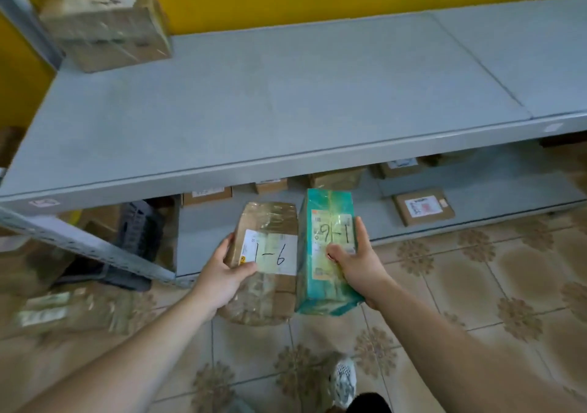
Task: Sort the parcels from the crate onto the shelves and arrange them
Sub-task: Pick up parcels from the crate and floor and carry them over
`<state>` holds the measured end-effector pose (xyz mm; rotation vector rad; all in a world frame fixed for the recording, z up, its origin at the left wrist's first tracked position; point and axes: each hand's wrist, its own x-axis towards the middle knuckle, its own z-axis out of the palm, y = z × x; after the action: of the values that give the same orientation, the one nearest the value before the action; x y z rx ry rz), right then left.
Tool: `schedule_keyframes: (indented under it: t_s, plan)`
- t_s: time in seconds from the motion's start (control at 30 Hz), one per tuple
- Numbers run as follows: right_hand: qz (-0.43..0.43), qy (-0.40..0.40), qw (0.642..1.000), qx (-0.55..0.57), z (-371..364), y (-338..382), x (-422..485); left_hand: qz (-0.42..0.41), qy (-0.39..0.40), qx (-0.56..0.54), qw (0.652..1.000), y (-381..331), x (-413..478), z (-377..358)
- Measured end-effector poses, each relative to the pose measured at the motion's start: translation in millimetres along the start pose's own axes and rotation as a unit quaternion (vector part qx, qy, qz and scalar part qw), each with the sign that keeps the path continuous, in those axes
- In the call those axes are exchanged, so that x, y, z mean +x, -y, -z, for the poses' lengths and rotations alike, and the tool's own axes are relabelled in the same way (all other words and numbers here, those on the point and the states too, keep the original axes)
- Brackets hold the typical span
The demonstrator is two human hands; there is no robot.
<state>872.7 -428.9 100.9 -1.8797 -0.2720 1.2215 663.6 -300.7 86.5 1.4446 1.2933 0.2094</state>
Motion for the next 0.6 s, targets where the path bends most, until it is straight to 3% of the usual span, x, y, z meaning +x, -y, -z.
schedule_keyframes:
  t_s: [0.37,0.6]
  plan:
    - [0.081,0.071,0.994,-0.014,-104,-92,247,0.018,-0.072,-0.030,0.997,158,207,-21]
    - [0.153,0.059,0.984,-0.076,-154,-135,342,-0.004,-0.104,-0.036,0.994,261,310,-11]
